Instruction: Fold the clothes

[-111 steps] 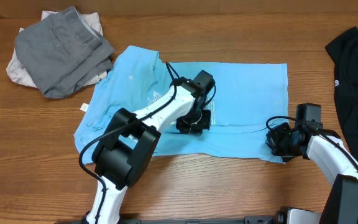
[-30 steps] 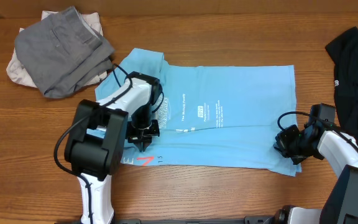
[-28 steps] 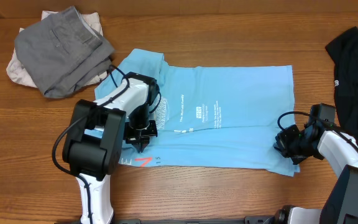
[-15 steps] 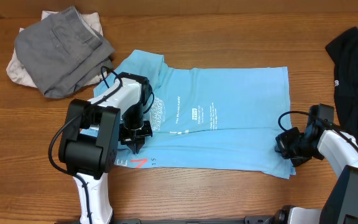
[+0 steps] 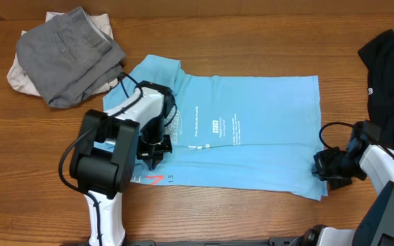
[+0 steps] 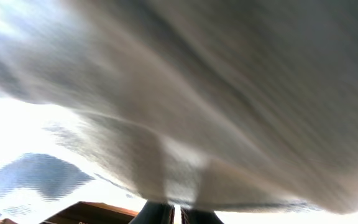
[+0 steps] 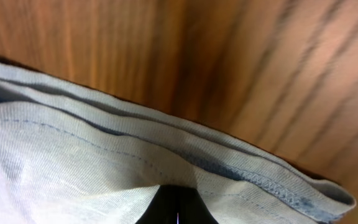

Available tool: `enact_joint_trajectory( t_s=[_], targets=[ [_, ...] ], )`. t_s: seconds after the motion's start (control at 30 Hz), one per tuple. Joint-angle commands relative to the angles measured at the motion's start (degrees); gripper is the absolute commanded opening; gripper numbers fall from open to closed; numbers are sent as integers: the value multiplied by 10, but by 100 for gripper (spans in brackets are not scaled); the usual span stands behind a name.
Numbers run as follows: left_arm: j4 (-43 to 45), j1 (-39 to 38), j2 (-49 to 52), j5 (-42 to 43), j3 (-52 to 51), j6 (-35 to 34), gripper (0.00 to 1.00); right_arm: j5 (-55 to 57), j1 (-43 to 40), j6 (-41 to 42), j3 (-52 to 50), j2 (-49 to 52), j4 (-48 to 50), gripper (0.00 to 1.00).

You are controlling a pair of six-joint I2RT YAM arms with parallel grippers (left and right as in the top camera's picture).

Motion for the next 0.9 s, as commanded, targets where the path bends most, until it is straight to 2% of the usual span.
enact_joint_trajectory(
  t_s=[0.0, 0.43, 0.63, 0.77, 0.83, 0.87],
  targets=[
    [34, -35, 13, 29, -15, 4, 9, 48, -27, 1, 3, 3, -5, 4],
    [46, -45, 10, 26, -9, 3, 11, 63, -95, -14, 3, -23, -35, 4],
    [32, -45, -31, 26, 21, 3, 9, 63, -96, -19, 5, -89, -55, 4],
    [18, -45, -92, 22, 50, 10, 11, 63, -96, -19, 24, -156, -89, 4],
    [16, -44, -122, 17, 65, 10, 17, 48, -96, -46, 43, -190, -100, 7],
    [17, -43, -135, 10, 74, 10, 22, 25, -96, -73, 52, -203, -99, 17]
  ],
)
